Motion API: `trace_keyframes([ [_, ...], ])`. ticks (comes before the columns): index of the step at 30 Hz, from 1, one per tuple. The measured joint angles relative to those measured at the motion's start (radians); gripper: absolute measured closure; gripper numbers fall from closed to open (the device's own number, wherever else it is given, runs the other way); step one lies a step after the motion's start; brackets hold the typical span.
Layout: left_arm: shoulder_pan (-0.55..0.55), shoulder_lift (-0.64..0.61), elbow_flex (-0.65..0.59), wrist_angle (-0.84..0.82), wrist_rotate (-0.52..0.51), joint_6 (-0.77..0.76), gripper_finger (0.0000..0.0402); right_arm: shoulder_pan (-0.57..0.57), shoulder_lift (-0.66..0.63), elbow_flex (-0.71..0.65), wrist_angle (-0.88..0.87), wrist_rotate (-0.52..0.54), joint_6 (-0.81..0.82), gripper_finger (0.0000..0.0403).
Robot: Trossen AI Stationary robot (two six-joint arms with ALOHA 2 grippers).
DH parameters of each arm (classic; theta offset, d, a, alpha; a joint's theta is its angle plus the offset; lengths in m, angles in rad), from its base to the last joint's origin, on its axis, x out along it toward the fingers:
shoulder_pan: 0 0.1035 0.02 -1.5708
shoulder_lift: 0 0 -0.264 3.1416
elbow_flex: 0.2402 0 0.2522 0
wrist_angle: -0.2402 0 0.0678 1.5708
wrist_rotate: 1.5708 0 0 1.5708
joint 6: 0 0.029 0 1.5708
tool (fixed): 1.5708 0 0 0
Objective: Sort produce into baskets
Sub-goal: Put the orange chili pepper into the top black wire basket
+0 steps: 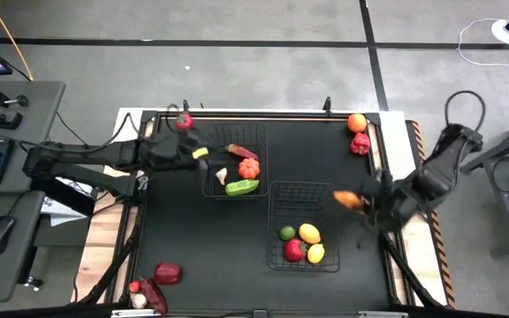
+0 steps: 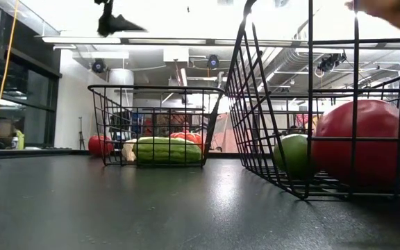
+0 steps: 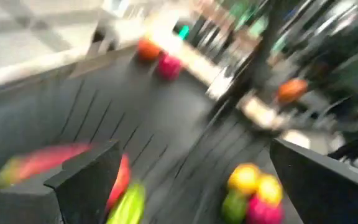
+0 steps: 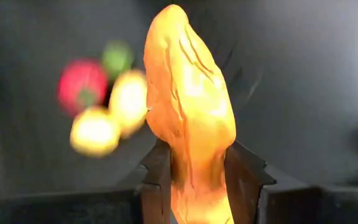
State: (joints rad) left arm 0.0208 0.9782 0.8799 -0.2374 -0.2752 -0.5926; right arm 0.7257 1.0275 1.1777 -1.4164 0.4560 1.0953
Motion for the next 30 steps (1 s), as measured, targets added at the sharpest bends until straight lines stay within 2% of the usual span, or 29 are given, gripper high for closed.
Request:
trace_keyframes([
  [2,0.011,-0.01,0.0,0.11,0.0,0.034,0.0002,-0.103,-0.009,-0.001,0.083,0.067,-0.122,0.0316],
  [5,0.031,-0.02,0.001,0.235,0.0,0.046,0.0002,-0.263,0.004,-0.03,0.316,0.082,-0.373,0.0316],
  [9,0.047,-0.03,0.001,0.348,0.002,0.027,0.0002,-0.448,0.075,-0.099,0.735,-0.04,-0.679,0.0316],
  [14,0.044,-0.031,0.001,0.448,0.039,0.018,0.0002,-0.616,0.239,-0.163,1.189,-0.218,-0.853,0.0316],
  [17,0.043,-0.031,0.001,0.477,0.074,-0.006,0.0002,-0.689,0.35,-0.163,1.454,-0.297,-0.864,0.0314],
  [21,0.042,-0.034,0.001,0.475,0.134,-0.036,0.0002,-0.756,0.478,-0.163,1.705,-0.339,-0.758,0.0278],
  [25,0.042,-0.036,0.001,0.472,0.234,-0.051,0.0002,-0.796,0.571,-0.163,1.789,-0.363,-0.606,0.0237],
  [30,0.042,-0.037,0.001,0.468,0.264,-0.06,0.0002,-0.814,0.63,-0.155,1.791,-0.362,-0.399,0.02],
])
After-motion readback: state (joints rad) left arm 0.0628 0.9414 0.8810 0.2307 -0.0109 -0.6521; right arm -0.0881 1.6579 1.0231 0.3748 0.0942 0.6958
